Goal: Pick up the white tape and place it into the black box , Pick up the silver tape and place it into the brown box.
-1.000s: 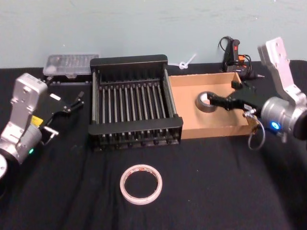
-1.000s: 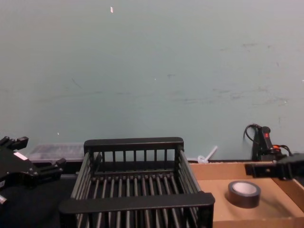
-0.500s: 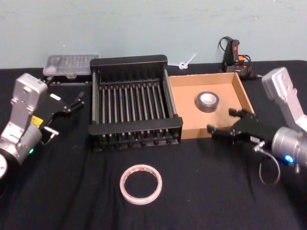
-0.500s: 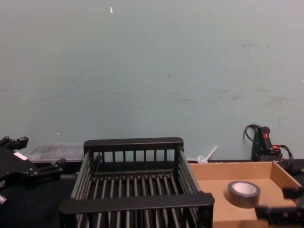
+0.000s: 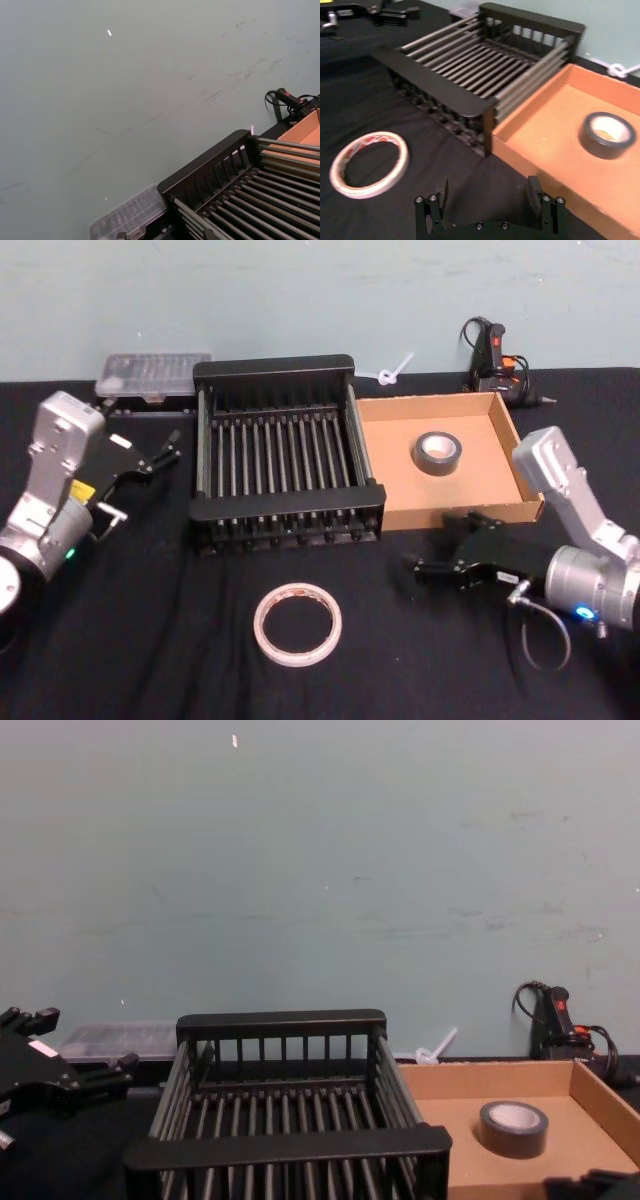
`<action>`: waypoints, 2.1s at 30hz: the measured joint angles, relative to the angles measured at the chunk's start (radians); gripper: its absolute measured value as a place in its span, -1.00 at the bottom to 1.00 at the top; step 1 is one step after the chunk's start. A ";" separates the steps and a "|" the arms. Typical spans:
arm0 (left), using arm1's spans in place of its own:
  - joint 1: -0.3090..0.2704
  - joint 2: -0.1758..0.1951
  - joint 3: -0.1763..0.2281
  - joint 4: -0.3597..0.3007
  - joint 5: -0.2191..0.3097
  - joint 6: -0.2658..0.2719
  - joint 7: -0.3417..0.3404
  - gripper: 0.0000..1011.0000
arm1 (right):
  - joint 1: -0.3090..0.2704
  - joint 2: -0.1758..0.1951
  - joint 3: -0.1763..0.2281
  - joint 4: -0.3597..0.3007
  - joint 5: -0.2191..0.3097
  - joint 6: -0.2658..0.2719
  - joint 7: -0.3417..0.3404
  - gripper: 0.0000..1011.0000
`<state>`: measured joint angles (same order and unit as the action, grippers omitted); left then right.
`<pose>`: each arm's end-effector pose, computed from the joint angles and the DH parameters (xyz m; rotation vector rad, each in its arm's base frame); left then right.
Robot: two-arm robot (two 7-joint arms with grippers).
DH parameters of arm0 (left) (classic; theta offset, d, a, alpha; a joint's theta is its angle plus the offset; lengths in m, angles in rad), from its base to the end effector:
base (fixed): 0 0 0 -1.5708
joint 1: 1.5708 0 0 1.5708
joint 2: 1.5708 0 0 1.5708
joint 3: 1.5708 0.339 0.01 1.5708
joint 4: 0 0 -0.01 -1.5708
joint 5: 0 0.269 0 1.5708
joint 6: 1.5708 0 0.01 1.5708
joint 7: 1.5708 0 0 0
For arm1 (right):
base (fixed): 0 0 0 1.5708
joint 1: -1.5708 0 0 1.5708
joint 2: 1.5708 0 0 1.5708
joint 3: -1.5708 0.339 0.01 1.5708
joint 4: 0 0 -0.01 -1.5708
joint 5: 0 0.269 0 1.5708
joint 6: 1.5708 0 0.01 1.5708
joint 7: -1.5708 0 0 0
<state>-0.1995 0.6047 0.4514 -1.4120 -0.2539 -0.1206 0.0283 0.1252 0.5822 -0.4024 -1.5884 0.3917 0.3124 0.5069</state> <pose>0.3284 0.1211 -0.3342 0.3044 -0.2851 1.2479 0.3071 -0.0954 -0.3167 -0.4132 0.1797 -0.7295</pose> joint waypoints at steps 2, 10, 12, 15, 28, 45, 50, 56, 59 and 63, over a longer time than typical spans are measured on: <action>0.000 0.000 0.000 0.000 0.000 0.000 0.000 0.98 | 0.008 -0.002 -0.017 0.000 0.001 0.000 0.007 0.98; 0.000 0.000 0.000 0.000 0.000 0.000 0.000 0.98 | 0.053 -0.023 -0.085 0.018 0.004 -0.004 0.039 0.98; 0.000 0.000 0.000 0.000 0.000 0.000 0.000 0.98 | 0.062 -0.029 -0.098 0.023 0.003 -0.005 0.045 0.98; 0.000 0.000 0.000 0.000 0.000 0.000 0.000 0.98 | 0.085 -0.040 -0.129 0.037 0.002 -0.010 0.057 0.98; 0.000 0.000 0.000 0.000 0.000 0.000 0.000 0.98 | 0.161 -0.090 -0.222 0.107 -0.053 -0.053 0.073 0.98; 0.000 0.000 0.000 0.000 0.000 0.000 0.000 0.98 | 0.208 -0.128 -0.287 0.173 -0.108 -0.081 0.112 0.98; 0.000 0.000 0.000 0.000 0.000 0.000 0.000 0.98 | 0.214 -0.135 -0.296 0.186 -0.111 -0.080 0.122 0.98; 0.000 0.000 0.000 0.000 0.000 0.000 0.000 0.98 | 0.216 -0.140 -0.302 0.196 -0.112 -0.070 0.127 0.98; 0.000 0.000 0.000 0.000 0.000 0.000 0.000 0.98 | 0.217 -0.143 -0.305 0.200 -0.113 -0.067 0.128 0.98; 0.000 0.000 0.000 0.000 0.000 0.000 0.000 0.98 | 0.219 -0.145 -0.307 0.202 -0.114 -0.066 0.129 0.98</action>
<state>-0.1995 0.6047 0.4514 -1.4120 -0.2539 -0.1205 0.0283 0.3438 0.4371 -0.7099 -1.3860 0.2780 0.2465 0.6359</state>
